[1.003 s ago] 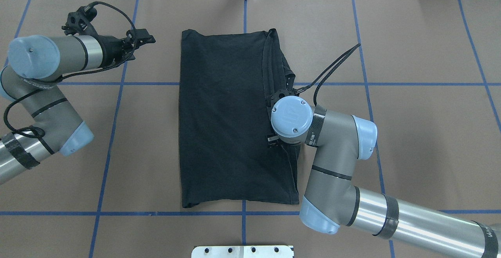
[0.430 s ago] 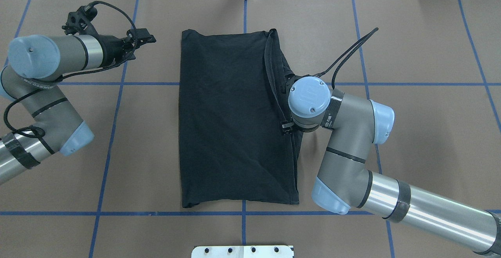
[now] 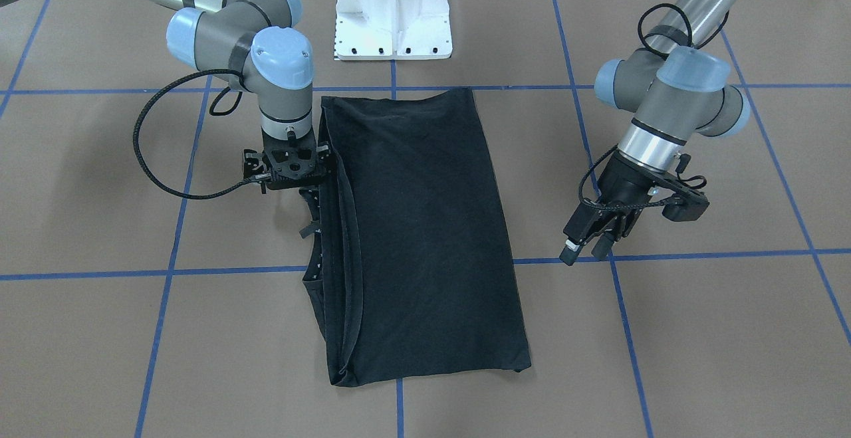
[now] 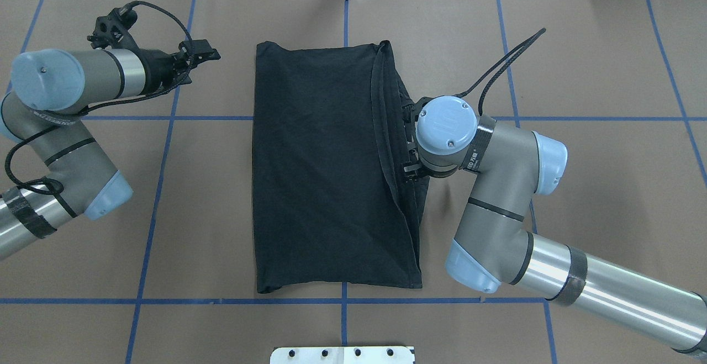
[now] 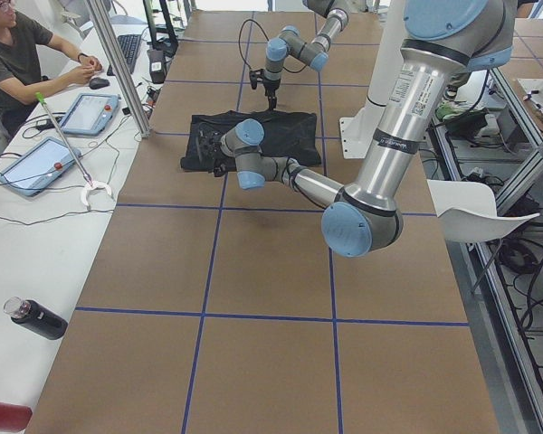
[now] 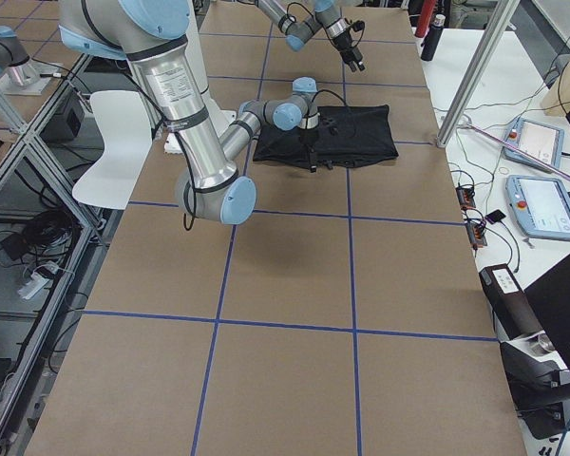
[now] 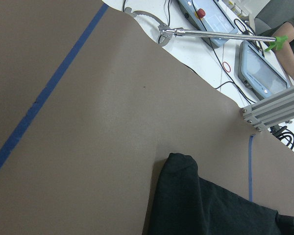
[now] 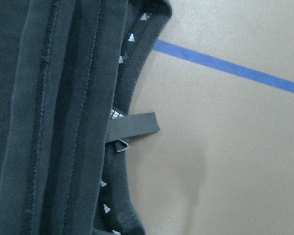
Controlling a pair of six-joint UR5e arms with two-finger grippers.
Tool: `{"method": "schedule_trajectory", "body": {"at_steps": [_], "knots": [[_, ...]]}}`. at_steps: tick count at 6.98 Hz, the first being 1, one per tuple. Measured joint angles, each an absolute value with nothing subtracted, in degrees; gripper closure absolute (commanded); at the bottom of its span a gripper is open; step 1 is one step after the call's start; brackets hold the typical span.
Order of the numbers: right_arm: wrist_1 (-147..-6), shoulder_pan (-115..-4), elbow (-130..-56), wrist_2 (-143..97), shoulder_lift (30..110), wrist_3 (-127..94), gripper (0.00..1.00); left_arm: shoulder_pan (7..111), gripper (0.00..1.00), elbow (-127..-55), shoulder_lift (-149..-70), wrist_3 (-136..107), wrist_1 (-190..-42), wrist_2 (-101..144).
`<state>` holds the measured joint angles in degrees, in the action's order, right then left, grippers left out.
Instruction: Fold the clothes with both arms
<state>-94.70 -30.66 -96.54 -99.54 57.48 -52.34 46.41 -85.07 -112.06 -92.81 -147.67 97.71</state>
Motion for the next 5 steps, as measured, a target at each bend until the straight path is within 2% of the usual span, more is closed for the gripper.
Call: {"method": "schedule_trajectory", "body": {"at_steps": [5], "knots": [[-94.5, -26.6, -96.5, -98.3, 54.0, -53.3, 0.0, 46.0, 0.0, -84.6, -112.0, -92.8, -147.7, 97.7]]}}
